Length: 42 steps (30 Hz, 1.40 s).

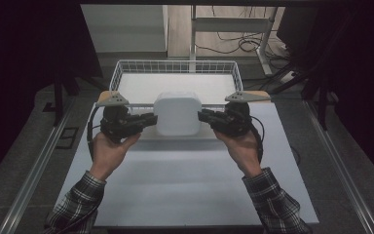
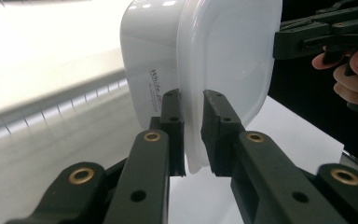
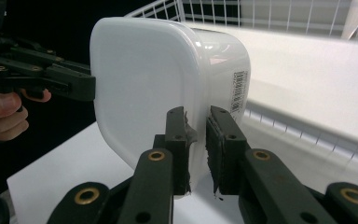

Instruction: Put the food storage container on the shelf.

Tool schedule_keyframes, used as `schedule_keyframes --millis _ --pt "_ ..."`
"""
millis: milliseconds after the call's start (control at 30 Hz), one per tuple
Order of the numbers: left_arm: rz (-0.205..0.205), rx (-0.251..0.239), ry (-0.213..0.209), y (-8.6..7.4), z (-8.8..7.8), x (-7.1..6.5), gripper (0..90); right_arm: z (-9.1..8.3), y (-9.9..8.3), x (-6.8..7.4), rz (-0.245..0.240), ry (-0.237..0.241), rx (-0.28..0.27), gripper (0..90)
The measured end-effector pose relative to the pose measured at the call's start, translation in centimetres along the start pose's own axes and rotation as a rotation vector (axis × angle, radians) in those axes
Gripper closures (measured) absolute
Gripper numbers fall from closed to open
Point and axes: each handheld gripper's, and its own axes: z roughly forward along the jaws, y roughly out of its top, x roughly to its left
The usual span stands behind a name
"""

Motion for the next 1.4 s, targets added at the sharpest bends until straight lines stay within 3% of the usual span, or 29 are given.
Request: schedule_keyframes --millis 367,533,900,1200,1400 --pt "-0.012 -0.019 -0.002 4.0 0.1 1.5 79.5 0.7 3.7 -1.0 0.008 -0.019 -0.024 77.8" --pt "-0.032 0.005 0.003 5.9 1.0 2.7 79.3 1.7 5.3 -2.2 0.033 -0.039 -0.007 77.3" --pt "-0.088 0.028 0.003 7.1 2.5 4.5 77.6 3.9 6.7 -3.9 0.08 -0.08 0.051 75.6" --pt "-0.126 0.025 -0.017 7.0 3.2 5.7 69.5 5.0 7.1 -4.4 0.11 -0.083 0.071 74.4" --pt "-0.125 0.025 -0.013 7.2 3.3 5.8 63.0 5.3 7.5 -4.3 0.109 -0.078 0.076 68.9"
